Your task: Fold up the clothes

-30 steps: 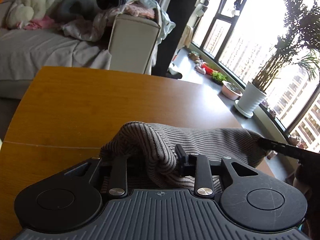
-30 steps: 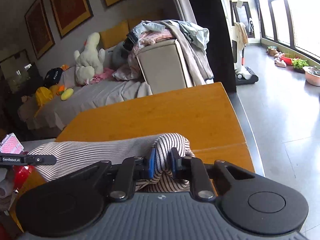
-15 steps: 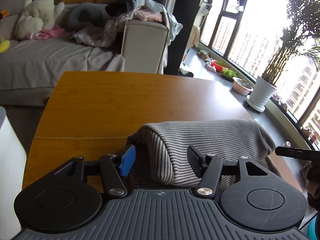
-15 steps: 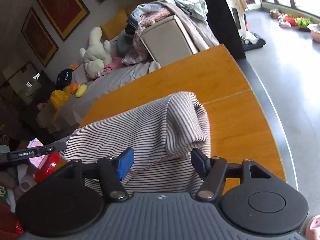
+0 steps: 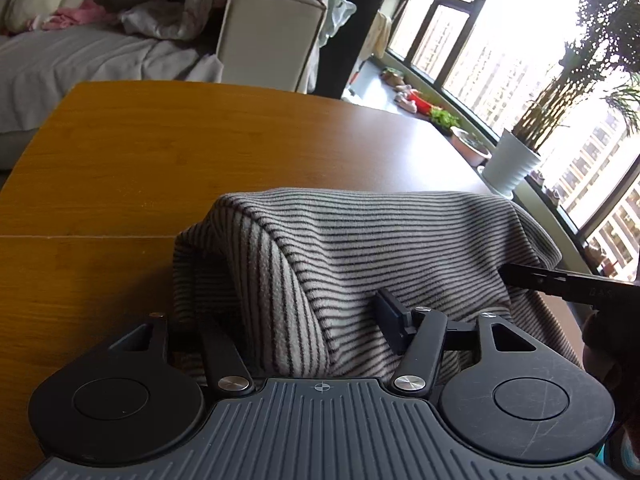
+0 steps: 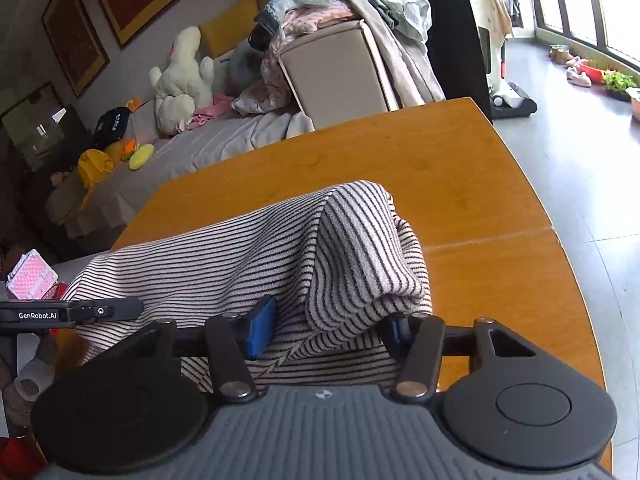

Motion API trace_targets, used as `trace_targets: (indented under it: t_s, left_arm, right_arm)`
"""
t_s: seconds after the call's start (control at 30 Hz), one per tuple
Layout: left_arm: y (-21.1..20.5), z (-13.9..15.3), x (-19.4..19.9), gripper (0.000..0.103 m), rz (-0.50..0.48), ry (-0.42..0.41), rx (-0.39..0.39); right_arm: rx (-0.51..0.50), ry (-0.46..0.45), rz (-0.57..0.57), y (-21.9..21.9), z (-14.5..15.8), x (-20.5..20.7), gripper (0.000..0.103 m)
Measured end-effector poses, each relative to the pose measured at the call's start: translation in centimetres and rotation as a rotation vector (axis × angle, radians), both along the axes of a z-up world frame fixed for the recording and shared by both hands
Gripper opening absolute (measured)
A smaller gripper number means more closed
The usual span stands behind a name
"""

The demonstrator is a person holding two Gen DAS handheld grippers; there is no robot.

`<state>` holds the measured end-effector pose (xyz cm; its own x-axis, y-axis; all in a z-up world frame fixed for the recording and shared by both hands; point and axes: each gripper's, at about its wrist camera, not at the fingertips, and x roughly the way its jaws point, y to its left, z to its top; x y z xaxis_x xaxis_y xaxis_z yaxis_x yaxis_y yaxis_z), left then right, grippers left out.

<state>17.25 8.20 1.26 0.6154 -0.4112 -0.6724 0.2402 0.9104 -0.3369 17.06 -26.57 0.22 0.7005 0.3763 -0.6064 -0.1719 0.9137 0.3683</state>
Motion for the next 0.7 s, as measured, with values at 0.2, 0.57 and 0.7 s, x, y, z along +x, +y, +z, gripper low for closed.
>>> trace_targets:
  t_s: [0.2,0.57,0.7]
  left_arm:
    - [-0.2,2.0,5.6,0.033,0.026,-0.033,0.045]
    - [0.5,4.5,-2.1,0.030,-0.028,-0.090,-0.010]
    - [0.2,1.7,-4.6,0.036,-0.033,-0.016,-0.003]
  right_arm:
    - [0.043,-0.072,-0.018,0.7,1.5,4.2,0.025]
    - [0.041,-0.134,0.065,-1.4,3.5,-5.1,0.024]
    - [-0.016,-0.036,0.023,-1.4,0.2,-5.9,0.035]
